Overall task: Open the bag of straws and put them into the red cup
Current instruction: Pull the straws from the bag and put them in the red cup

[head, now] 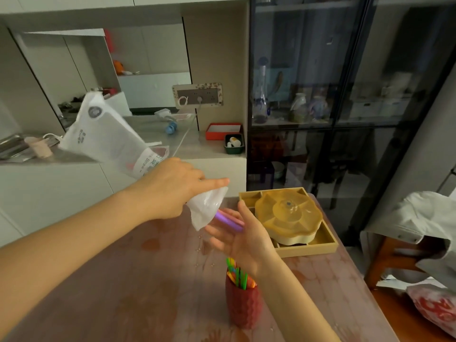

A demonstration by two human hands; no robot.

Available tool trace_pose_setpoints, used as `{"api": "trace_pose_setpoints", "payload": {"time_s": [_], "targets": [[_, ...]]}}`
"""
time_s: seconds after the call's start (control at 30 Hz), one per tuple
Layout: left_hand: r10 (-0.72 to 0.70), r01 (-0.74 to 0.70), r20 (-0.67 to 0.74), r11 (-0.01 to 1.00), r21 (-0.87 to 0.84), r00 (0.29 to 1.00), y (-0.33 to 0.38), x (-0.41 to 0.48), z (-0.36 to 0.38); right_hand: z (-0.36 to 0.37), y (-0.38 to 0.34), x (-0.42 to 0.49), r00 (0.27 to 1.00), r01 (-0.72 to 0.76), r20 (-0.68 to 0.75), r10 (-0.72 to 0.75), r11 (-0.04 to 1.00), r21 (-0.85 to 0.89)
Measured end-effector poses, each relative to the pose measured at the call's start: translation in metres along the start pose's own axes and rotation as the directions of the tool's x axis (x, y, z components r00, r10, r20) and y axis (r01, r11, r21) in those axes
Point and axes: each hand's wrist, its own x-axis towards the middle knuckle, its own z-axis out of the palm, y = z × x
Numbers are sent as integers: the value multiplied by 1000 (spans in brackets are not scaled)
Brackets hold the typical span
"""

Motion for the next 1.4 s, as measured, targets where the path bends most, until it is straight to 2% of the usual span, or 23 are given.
{"api": "trace_pose_setpoints", "payload": {"time_s": [0.07,0.13,0.23,0.33,0.4,0.47,0.57,0.8,0.87,0.93,1.03,1.13,1.3,1.4], "targets": [[-112,115,23,985,-130,993,6,-6,5,-4,-4,-9,988,152,-8,-157,963,-222],[-212,218,50,953,-209,976,15,-11,16,-9,-10,-18,962,255,-9,-273,908,-333],[-311,321,92,855,-408,946,26,-17,39,-15,-17,-24,939,297,-40,-342,862,-412],[-366,343,86,731,-590,927,37,-19,58,-17,-12,-25,914,333,-54,-403,819,-468],[-397,349,83,662,-663,914,45,-18,67,-16,-4,-25,888,348,-56,-457,746,-567],[-410,345,81,628,-697,908,53,-19,74,-14,6,-22,852,348,-47,-521,630,-694],[-423,312,53,573,-757,905,61,-26,81,-15,9,-24,758,375,-21,-652,463,-803],[-445,299,31,547,-782,895,64,-49,106,-16,-55,-61,530,499,80,-844,234,-834],[-461,324,43,550,-770,886,61,-52,112,-20,-72,-67,492,496,123,-862,162,-853],[-477,323,42,524,-788,878,61,-55,117,-22,-80,-70,507,480,181,-843,102,-871],[-485,292,22,488,-822,874,64,-59,122,-24,-76,-72,591,427,303,-747,-29,-904],[-484,284,12,492,-823,875,67,-65,126,-25,-70,-70,607,398,411,-680,-188,-898],[-473,293,10,528,-797,881,68,-70,131,-28,-61,-56,652,433,543,-528,-329,-839],[-485,286,-3,521,-804,874,69,-69,130,-32,-52,-43,710,423,554,-435,-366,-829]]}}
